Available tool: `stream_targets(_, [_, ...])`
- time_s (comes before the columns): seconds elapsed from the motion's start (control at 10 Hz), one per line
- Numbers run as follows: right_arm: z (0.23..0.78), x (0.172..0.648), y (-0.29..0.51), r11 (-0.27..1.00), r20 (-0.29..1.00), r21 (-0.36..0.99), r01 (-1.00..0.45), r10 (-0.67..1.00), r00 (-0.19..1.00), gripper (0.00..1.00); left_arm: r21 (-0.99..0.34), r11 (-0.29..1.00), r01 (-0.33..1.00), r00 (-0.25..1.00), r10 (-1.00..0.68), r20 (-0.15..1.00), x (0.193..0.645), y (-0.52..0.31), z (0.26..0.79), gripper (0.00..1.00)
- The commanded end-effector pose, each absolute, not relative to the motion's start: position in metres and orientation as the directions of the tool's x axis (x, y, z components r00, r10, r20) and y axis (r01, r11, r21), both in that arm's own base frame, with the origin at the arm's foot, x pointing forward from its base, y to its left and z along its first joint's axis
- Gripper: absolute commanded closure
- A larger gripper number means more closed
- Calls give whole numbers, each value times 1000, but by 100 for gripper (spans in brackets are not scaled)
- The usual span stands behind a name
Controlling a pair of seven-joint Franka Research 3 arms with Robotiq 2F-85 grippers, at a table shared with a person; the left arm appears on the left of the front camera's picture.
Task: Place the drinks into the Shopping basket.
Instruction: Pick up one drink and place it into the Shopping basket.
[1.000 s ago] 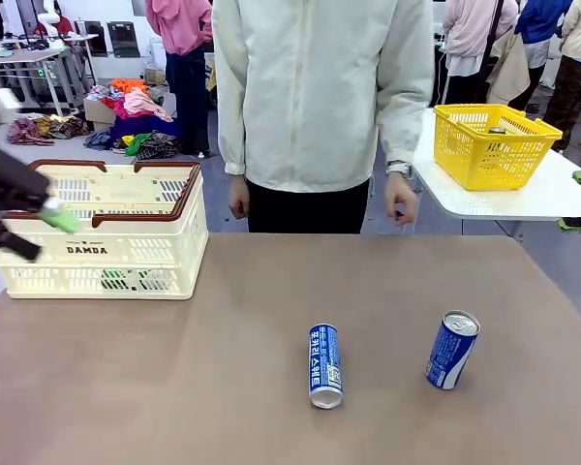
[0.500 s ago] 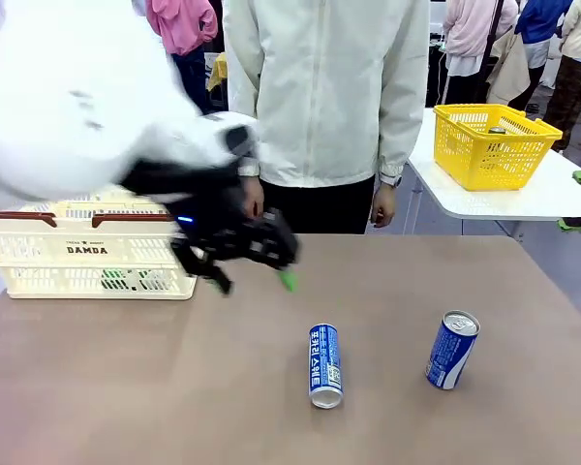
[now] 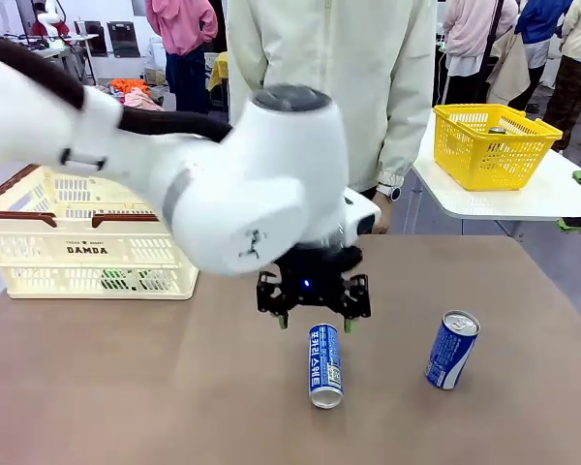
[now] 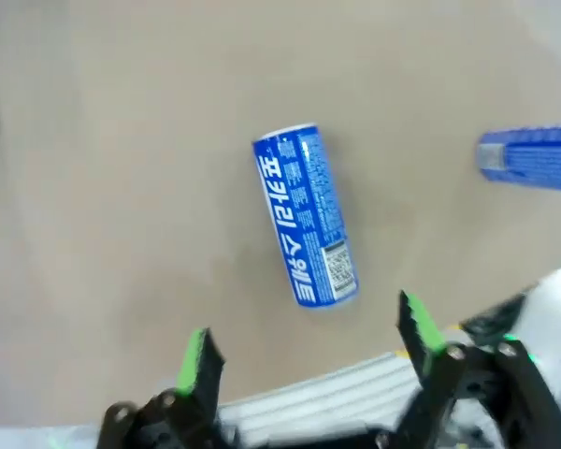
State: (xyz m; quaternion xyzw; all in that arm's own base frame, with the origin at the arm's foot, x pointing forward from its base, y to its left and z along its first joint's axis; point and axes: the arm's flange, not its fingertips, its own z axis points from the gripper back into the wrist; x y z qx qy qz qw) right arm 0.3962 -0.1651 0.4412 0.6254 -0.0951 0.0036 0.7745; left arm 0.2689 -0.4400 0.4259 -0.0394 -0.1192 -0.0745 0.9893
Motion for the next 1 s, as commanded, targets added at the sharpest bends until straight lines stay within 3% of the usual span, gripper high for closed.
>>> stream_targets(0.0, [444, 396, -164, 215, 156, 968, -129, -110, 982, 0, -47, 998, 45, 981, -36, 189, 286, -471, 397, 0])
stream_targets(0.4, [444, 396, -164, 215, 156, 968, -129, -110, 982, 0, -130, 991, 25, 979, 2, 203, 300, -477, 345, 0])
stream_targets(0.9, [444, 396, -164, 215, 156, 968, -129, -110, 982, 0, -110, 994, 19, 992, -5, 126, 313, -476, 302, 0])
